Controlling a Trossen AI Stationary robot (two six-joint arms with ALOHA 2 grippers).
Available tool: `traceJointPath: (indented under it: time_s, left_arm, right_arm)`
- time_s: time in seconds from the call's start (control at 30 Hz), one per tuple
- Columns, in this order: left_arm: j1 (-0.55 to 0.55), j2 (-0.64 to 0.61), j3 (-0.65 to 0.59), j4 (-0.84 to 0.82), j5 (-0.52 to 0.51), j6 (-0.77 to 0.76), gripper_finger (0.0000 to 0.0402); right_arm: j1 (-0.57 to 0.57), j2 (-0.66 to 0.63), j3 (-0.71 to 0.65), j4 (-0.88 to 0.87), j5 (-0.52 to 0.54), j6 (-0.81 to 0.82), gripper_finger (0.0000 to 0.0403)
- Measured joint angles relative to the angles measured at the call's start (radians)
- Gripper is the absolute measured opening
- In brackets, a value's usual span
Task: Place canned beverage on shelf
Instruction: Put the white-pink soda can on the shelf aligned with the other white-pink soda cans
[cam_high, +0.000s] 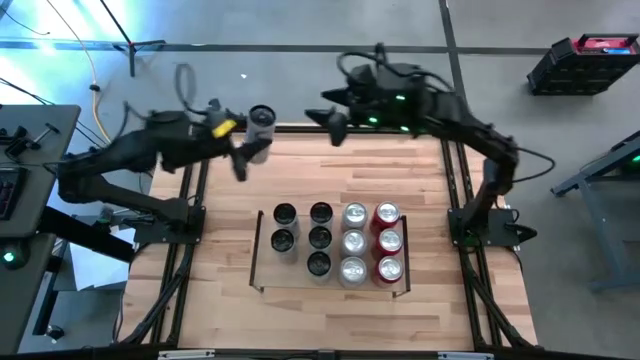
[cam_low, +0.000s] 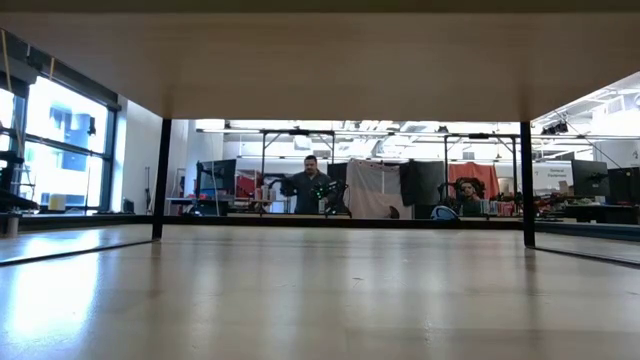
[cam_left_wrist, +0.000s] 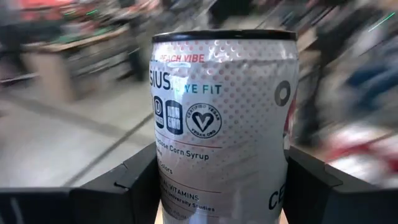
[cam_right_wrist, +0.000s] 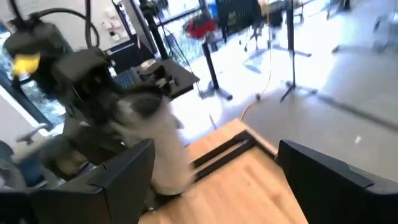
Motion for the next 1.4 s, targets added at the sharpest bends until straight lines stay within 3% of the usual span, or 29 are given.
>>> traceJointPath:
  time_s: [0.1,0.23,0.43,0.8,0.97,1.2,1.4]
  left_arm:
    - [-0.089,-0.024,0.049,0.049,0.070,-0.077,0.0236]
    - [-0.271,-0.051,0.038,0.172,0.062,-0.119,0.0237]
    - [-0.564,-0.005,-0.003,0.260,-0.106,-0.083,0.0238]
    - [-1.018,0.113,-0.009,0.384,-0.447,-0.016,0.0238]
    - [-1.082,0.179,-0.009,0.375,-0.639,-0.067,0.0239]
    - [-1.108,0.253,-0.040,0.383,-0.679,-0.201,0.0239]
    - [-1.107,0.261,-0.124,0.500,-0.709,-0.236,0.0239]
  right_arm:
    - [0.036,-0.061,-0.001,-0.034,0.057,-0.067,0.0327]
    - [0.085,-0.101,0.000,-0.090,0.106,-0.115,0.0327]
    - [0.184,-0.097,-0.002,-0.109,0.166,-0.103,0.0328]
    - [0.389,-0.085,-0.005,-0.141,0.486,0.025,0.0328]
    - [0.437,-0.089,-0.006,-0.294,0.629,0.180,0.0328]
    - [0.451,-0.091,-0.006,-0.373,0.664,0.271,0.0328]
    - [0.490,-0.098,-0.006,-0.380,0.747,0.288,0.0328]
